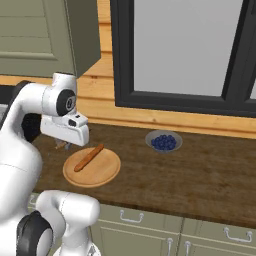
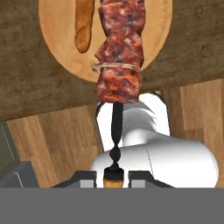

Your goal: Pick up the kebab skewer and baguette bread, and place them inside the toaster oven. Close the toaster oven door and start by setting the timer.

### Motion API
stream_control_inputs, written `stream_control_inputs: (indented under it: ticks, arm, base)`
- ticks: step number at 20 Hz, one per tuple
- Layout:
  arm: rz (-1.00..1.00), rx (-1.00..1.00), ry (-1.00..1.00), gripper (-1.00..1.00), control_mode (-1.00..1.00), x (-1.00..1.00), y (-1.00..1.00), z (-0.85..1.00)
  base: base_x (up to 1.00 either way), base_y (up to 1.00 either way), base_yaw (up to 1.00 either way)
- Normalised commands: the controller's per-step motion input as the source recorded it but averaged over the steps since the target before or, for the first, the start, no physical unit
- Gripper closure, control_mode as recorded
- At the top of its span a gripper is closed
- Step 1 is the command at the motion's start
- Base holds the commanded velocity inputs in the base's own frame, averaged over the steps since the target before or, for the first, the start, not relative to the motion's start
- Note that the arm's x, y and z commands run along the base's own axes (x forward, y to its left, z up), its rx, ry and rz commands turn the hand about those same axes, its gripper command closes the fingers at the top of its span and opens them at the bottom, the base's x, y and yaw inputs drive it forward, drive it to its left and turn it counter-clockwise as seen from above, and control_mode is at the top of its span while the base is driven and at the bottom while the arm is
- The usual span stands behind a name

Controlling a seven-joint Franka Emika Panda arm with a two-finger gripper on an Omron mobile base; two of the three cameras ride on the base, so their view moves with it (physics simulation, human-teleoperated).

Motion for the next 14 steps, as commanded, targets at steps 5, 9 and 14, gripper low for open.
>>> stream_control_inputs:
  ticks: [5, 9, 14]
  arm:
    - [0.07, -0.01, -0.15, 1.0, -1.0, -0.38, 0.0, 0.33]
    - [0.03, 0.0, -0.06, 1.0, -1.0, -0.26, 0.0, 0.35]
    - [0.04, 0.0, 0.0, 1.0, -1.0, -0.16, -0.02, 0.14]
  base:
    - [0.0, 0.0, 0.0]
    - [0.0, 0.0, 0.0]
    - [0.0, 0.0, 0.0]
